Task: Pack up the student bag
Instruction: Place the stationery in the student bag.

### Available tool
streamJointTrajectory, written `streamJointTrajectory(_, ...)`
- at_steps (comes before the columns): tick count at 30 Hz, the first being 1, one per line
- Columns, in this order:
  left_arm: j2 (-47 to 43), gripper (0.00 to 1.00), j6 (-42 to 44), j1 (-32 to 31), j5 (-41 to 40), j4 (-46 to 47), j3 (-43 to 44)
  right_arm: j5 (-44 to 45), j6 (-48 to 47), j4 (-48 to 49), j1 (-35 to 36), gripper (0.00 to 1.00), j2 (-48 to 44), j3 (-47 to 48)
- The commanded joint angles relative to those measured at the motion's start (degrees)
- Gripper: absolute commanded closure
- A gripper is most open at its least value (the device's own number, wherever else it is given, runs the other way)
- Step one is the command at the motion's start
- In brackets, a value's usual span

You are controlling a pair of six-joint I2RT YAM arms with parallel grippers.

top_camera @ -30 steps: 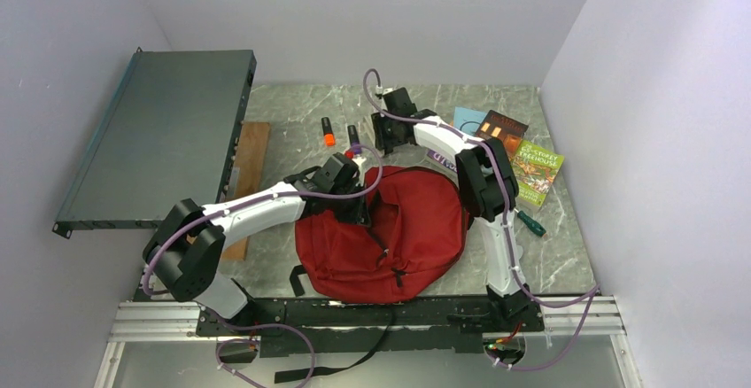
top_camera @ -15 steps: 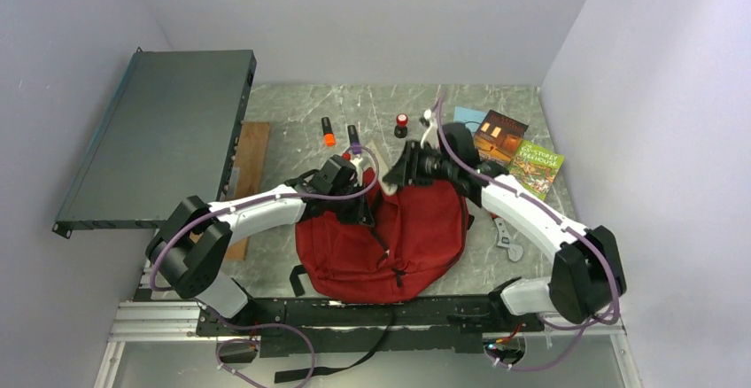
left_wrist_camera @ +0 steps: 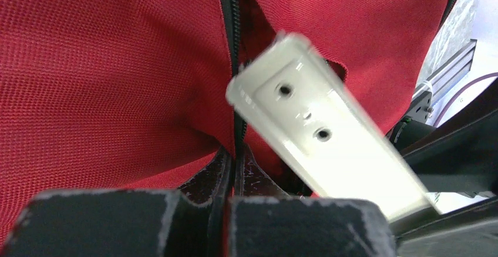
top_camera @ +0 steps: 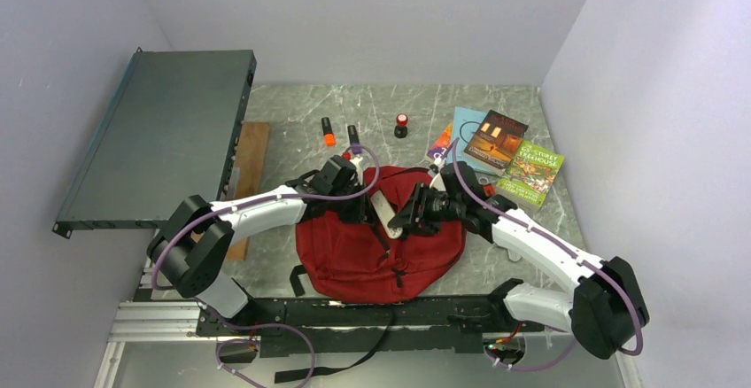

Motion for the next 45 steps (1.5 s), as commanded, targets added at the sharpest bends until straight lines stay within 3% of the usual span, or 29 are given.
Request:
streamJointTrajectory(1, -0.2, 1.00, -1.0, -0.1, -0.1, 2.5, 1.2, -1.0, 3.3, -0.4, 2.8, 1.00, -2.3, -0.9)
streamJointTrajectory(8, -1.5, 1.00, 0.2, -0.2, -1.9, 0.8, 1.1, 6.4, 2.8, -4.9, 4.4, 1.00, -3.8, -0.7)
streamJointTrajectory(17, -3.0, 1.00, 3.7, -2.5, -4.2, -4.5, 5.2, 6.9, 3.4, 2.3, 5.9, 1.00, -0.4, -1.7)
streamJointTrajectory(21, -1.7, 1.00, 3.9, -4.3, -3.9, -4.7, 7.2, 7.7, -1.3, 5.7, 5.9, 1.00, 4.7, 0.7)
streamJointTrajectory(24, -2.1, 1.00, 4.4, -5.7, -5.7, -5.1, 7.8, 7.2, -3.3, 14.0, 6.1, 1.00, 8.4, 0.3)
streamJointTrajectory(31, -2.7, 1.00, 4.5, -5.9, -7.0, -6.0, 7.5, 26.0, -14.2, 20.1, 11.1, 1.00, 9.2, 1.0)
streamJointTrajectory(37, -2.7, 1.00, 5.5, -5.9, -7.0, -7.5, 7.8, 32.7, -20.6, 24.2, 11.9, 1.00, 9.0, -0.7)
streamJointTrajectory(45, -3.8, 1.00, 5.6, -5.9, -6.6, -7.1, 6.6, 33.8, -28.1, 26.6, 13.1, 0.98, 13.9, -0.1)
